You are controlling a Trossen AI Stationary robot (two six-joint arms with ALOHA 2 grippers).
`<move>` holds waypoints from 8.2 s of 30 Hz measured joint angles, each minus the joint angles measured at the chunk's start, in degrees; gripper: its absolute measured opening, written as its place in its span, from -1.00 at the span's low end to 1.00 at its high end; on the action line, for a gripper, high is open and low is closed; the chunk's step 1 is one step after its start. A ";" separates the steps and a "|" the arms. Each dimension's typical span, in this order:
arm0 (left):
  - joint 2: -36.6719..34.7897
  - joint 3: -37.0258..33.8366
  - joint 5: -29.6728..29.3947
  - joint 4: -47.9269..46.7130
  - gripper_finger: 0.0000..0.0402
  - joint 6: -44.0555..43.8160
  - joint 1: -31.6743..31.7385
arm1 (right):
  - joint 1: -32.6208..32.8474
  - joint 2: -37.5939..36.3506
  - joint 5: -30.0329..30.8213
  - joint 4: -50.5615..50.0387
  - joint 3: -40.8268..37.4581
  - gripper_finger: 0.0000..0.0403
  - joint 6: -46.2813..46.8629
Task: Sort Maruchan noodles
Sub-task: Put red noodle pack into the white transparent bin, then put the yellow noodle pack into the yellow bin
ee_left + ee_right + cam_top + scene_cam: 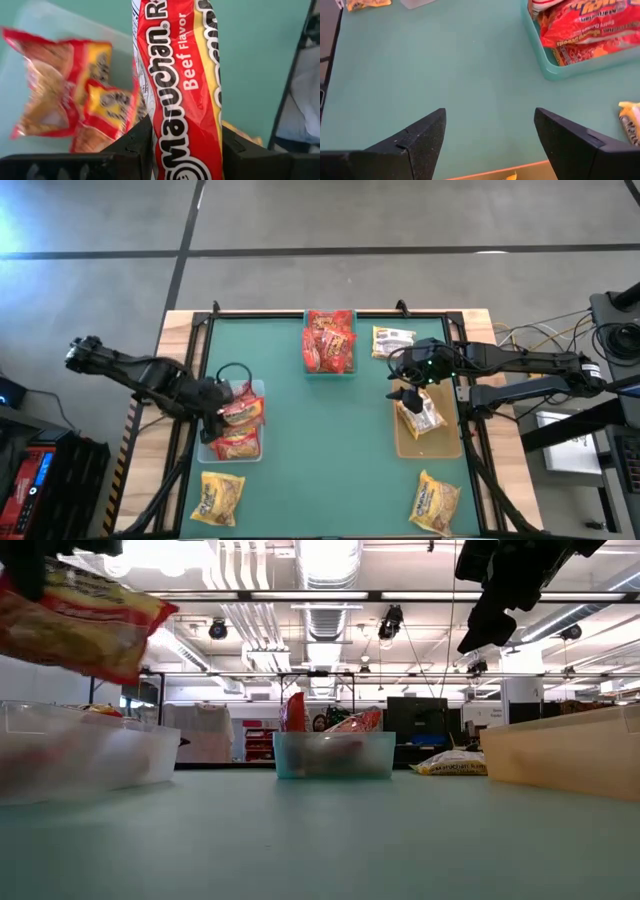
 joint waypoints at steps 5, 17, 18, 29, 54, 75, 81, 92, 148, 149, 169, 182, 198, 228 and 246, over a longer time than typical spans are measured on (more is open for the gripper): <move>0.11 -2.53 3.32 0.05 -0.45 -6.38 -6.76 | 0.00 0.00 -0.01 -0.02 0.00 0.43 0.84; 0.79 -6.06 5.96 3.93 -0.43 -13.01 -15.44 | 0.00 0.00 0.00 -0.04 0.04 0.47 0.84; 0.98 -6.06 5.05 3.76 -0.41 -13.01 -15.44 | 0.00 0.00 0.00 -0.04 0.04 0.47 0.84; 2.49 -6.02 3.90 -3.27 -0.18 -11.20 -15.44 | 0.00 0.00 0.00 -0.04 0.07 0.48 0.84; 14.03 -0.91 9.27 4.13 -0.10 -53.53 -20.61 | 0.00 0.00 0.00 -0.04 0.11 0.50 0.86; 36.05 5.81 22.73 19.23 -0.10 -83.54 -33.05 | 0.00 0.00 0.00 -0.02 0.11 0.50 0.86; 37.86 5.77 22.88 17.75 -0.10 -84.60 -33.85 | 0.00 0.00 0.00 -0.03 0.11 0.50 0.86; 40.28 3.21 25.20 13.23 -0.10 -82.47 -33.81 | 0.00 0.00 0.00 -0.02 0.11 0.50 0.86; 41.88 6.57 -30.33 16.81 -0.10 -25.89 -16.12 | 0.01 0.02 0.00 0.36 0.11 0.50 0.86; 41.86 6.57 -30.47 15.45 -0.10 -26.07 -16.11 | 0.01 0.02 0.00 0.36 0.11 0.50 0.86; 41.92 5.18 -7.21 3.04 -0.10 -38.33 -21.68 | 0.00 0.02 0.00 0.38 0.11 0.50 0.86; 41.70 5.15 5.39 -9.97 -0.10 -48.58 -27.79 | 0.02 0.02 0.00 0.38 0.11 0.50 0.86; 43.14 18.70 -25.59 5.88 -0.10 -35.94 -26.49 | 0.01 0.02 0.00 0.38 0.11 0.50 0.86; 58.42 20.26 -24.07 22.51 -0.10 -2.21 -13.10 | 0.02 0.02 0.00 0.38 0.11 0.50 0.86; 58.32 19.80 -26.36 31.10 -0.10 24.04 1.67 | 0.02 0.02 0.00 0.38 0.11 0.50 0.86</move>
